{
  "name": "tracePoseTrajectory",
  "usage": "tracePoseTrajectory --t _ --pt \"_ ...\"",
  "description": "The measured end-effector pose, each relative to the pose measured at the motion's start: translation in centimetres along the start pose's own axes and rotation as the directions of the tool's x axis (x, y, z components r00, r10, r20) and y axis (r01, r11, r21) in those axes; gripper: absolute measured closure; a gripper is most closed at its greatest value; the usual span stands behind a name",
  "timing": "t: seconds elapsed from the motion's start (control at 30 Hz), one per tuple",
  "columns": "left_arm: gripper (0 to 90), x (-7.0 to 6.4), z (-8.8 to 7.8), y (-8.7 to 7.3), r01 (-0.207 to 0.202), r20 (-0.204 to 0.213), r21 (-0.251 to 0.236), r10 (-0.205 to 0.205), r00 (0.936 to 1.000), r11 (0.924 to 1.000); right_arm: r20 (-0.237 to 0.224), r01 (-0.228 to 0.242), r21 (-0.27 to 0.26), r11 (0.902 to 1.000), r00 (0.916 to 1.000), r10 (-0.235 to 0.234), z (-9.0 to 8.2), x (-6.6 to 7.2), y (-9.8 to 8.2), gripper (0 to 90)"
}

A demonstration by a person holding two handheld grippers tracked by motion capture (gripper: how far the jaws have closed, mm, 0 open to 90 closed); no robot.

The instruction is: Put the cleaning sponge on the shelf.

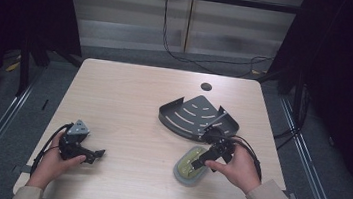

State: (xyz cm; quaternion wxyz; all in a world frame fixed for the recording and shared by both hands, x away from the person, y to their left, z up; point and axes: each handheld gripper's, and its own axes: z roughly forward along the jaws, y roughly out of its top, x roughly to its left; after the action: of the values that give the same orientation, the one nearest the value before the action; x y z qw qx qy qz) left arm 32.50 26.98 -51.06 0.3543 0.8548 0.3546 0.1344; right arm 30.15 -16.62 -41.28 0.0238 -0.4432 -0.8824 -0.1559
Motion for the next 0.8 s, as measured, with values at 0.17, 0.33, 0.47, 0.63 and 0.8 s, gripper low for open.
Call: tracePoseTrajectory --t 0.17,0.33,0.47,0.63,0.8 --pt "0.0 0.0 0.0 0.0 0.0 0.0 0.0 0.0 1.0 1.0 0.007 -0.007 -0.001 1.0 1.0 0.007 0.3 0.1 0.4 21.2" --pt "0.0 0.0 0.0 0.0 0.0 -0.001 0.001 0.0 1.0 1.0 0.018 -0.01 0.001 0.9999 0.9998 0.01 0.5 0.2 0.8 21.0" --pt "0.0 0.0 0.0 0.0 0.0 0.0 0.0 0.0 1.0 1.0 0.021 -0.015 0.002 0.9999 0.9997 0.014 0.8 0.3 1.2 20.6" --pt "0.0 0.0 0.0 0.0 0.0 0.0 0.0 0.0 1.0 1.0 0.029 -0.018 -0.003 0.9998 0.9994 0.019 1.2 0.3 1.6 20.6" --pt "0.0 0.0 0.0 0.0 0.0 0.0 0.0 0.0 1.0 1.0 0.028 -0.017 0.006 0.9998 0.9995 0.017 1.8 0.2 1.7 19.9"
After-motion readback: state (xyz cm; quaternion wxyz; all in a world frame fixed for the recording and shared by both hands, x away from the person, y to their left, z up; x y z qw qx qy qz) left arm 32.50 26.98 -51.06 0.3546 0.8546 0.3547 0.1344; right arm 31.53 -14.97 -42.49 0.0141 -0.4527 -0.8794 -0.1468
